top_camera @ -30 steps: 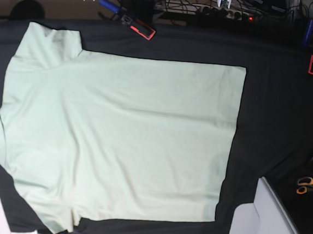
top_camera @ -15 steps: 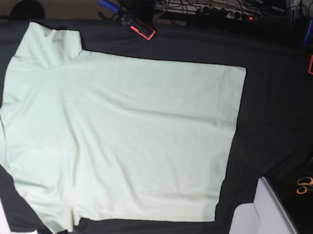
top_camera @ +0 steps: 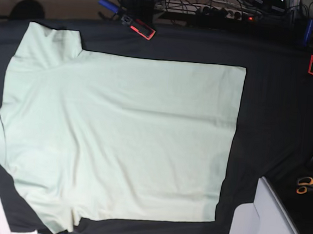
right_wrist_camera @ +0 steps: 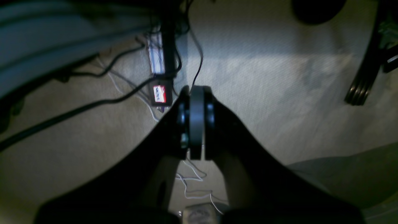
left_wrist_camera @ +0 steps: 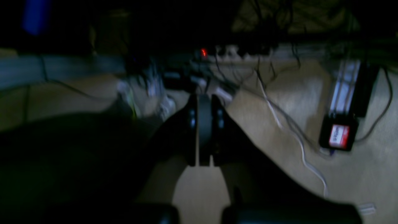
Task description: Fold the T-shirt properly
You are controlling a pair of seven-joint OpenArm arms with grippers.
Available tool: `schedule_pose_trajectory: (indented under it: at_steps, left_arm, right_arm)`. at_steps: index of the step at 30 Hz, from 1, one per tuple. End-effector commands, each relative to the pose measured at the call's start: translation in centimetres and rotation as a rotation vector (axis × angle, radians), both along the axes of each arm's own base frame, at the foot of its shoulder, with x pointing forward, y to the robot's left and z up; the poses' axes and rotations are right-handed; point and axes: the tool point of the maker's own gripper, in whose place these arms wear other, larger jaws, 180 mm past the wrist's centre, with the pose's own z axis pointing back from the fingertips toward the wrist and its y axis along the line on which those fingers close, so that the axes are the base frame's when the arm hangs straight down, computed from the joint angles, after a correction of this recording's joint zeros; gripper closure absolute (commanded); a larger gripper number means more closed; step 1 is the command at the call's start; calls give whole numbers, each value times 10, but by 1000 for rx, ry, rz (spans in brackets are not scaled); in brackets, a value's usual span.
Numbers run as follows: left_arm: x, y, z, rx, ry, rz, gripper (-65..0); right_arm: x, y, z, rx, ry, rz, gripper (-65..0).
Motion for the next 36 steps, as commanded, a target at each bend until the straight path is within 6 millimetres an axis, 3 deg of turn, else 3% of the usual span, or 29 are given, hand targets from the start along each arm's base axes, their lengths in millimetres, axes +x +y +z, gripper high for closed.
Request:
schedule_pose_trajectory:
  at_steps: [1,9,16,21,24,26,30,33,36]
  left_arm:
    - [1,6,12,21,-22,-11,0]
    - [73,22,91,122,-259,-83,0]
    - [147,9,148,154,-490,-147,0]
    - [176,5,158,154,-571,-147,-3]
    - [181,9,157,160,-579,-139,-7]
    - [181,11,155,162,-577,-135,-45]
    - [180,15,145,158,-559,-117,-191]
    - [176,18,137,156,-541,-107,-249]
    - [180,19,137,156,-549,-105,-254]
  right_arm:
    - [3,-14,11,-33,-26,-16,0]
    - [54,-81,78,-197,-205,-146,0]
    - [121,-106,102,-247,-384,-192,-1]
    - [160,-108,114,-103,-523,-359,-3]
    - [175,-105,127,97,-628,-443,-10]
    - [183,-103,139,196,-693,-463,-68]
    - [188,-104,153,288,-766,-489,-322]
    - [190,-97,150,345,-763,-490,-506]
    - [190,-102,139,403,-757,-515,-547]
